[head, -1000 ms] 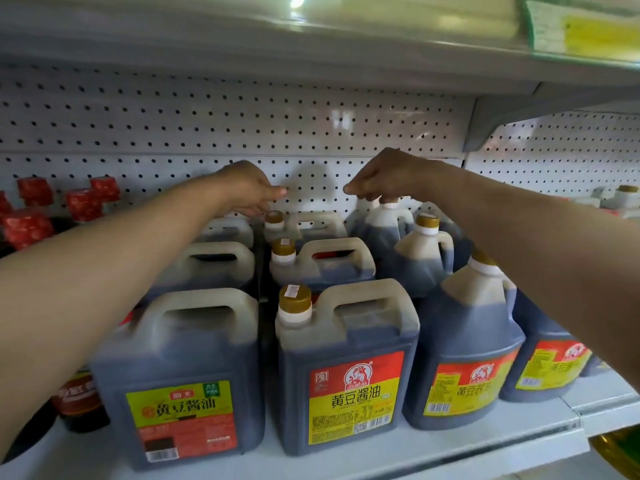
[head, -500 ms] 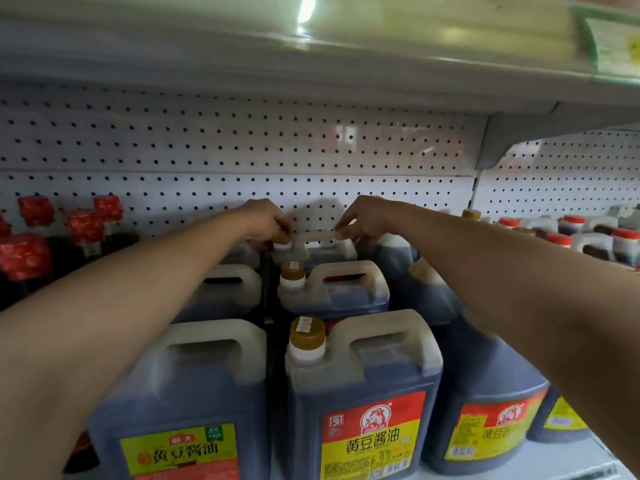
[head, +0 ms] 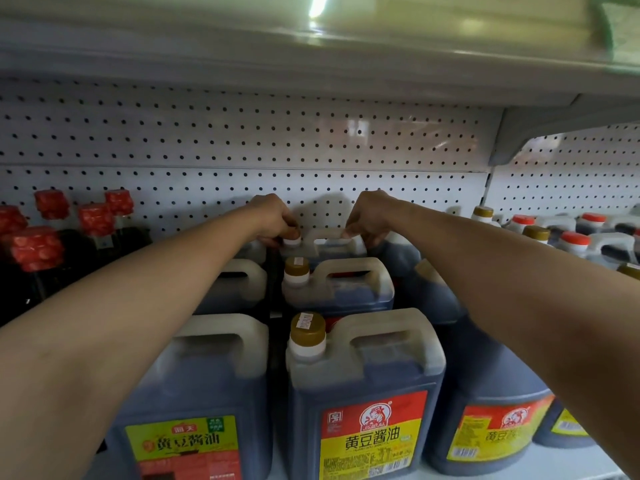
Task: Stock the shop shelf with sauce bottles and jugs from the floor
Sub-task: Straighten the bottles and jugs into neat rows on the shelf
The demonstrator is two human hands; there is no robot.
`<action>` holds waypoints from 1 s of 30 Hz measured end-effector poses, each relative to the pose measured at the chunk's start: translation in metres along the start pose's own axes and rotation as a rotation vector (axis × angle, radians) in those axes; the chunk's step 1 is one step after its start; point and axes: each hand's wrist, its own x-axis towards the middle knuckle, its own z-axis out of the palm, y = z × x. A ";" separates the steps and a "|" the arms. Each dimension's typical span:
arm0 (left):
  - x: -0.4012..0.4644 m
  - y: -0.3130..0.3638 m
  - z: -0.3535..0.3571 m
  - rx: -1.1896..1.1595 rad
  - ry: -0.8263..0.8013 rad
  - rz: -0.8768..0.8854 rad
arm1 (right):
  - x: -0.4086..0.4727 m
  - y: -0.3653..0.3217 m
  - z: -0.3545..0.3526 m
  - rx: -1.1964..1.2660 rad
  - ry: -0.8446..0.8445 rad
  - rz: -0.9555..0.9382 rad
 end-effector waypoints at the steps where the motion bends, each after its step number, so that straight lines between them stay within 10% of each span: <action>1: 0.000 0.001 0.001 0.000 0.000 -0.002 | 0.000 0.001 -0.001 -0.002 -0.006 0.000; 18: -0.030 0.020 0.000 0.023 0.111 -0.077 | -0.051 0.013 -0.036 0.267 -0.221 -0.010; 30: -0.080 0.055 0.025 0.104 -0.256 -0.144 | -0.090 0.004 -0.025 0.329 -0.412 0.006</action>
